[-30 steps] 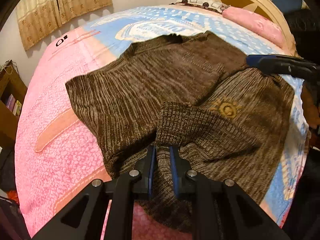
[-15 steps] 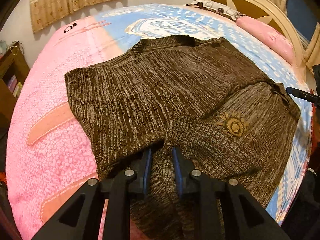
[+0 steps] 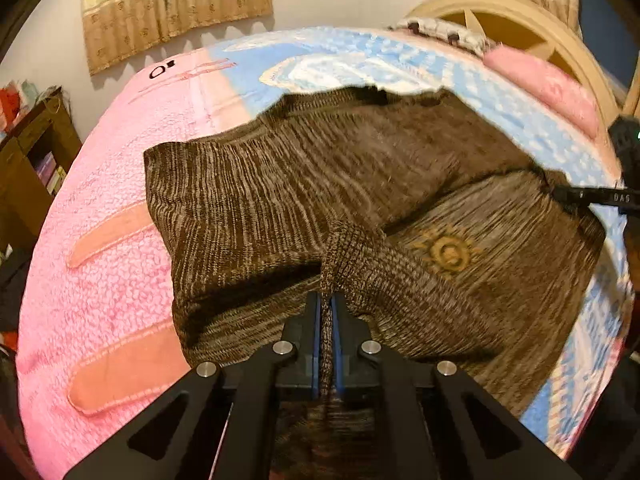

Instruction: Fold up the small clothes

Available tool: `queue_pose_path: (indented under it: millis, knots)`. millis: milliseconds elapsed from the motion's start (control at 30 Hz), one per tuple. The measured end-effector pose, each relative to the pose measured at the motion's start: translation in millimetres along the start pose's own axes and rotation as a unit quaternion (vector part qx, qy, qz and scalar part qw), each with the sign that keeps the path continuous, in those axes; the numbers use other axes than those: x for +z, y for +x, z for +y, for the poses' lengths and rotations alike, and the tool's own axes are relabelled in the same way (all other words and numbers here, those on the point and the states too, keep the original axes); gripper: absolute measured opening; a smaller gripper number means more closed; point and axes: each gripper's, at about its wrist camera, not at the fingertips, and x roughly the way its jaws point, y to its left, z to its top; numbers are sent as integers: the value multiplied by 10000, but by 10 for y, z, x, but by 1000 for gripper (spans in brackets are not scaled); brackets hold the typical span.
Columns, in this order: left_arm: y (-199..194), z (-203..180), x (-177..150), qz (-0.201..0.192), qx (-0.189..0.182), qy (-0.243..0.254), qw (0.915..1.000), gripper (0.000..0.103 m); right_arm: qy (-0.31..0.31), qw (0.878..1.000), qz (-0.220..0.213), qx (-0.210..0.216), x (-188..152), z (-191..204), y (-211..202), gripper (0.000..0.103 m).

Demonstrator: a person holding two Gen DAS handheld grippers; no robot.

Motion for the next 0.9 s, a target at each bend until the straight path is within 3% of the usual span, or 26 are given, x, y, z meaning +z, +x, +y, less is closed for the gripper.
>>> queue_pose_path:
  millis: [267,533,667,800,900]
  knots:
    - [-588,99,82,-919,-96,-827,9923,4,522,9916,-617,1015,69,10,-475,14]
    - [-796,408,402,-1355,183,-1343,9815,4,540,9841,-984,1375,531,267,-560,14]
    - [-783,748,567,-1601,266,-1891,9685,4,679,9792,-1104,1564,825,229,-529,14]
    - [-451,1052,735,-1483,401,-2307,9608,4,1331,9651,-1353,1803,1173,-27,-304,14]
    - [102,1216,783,-759,706,-2499,9627,4,1649,9644,-1118,1741,1409,-224,216,17]
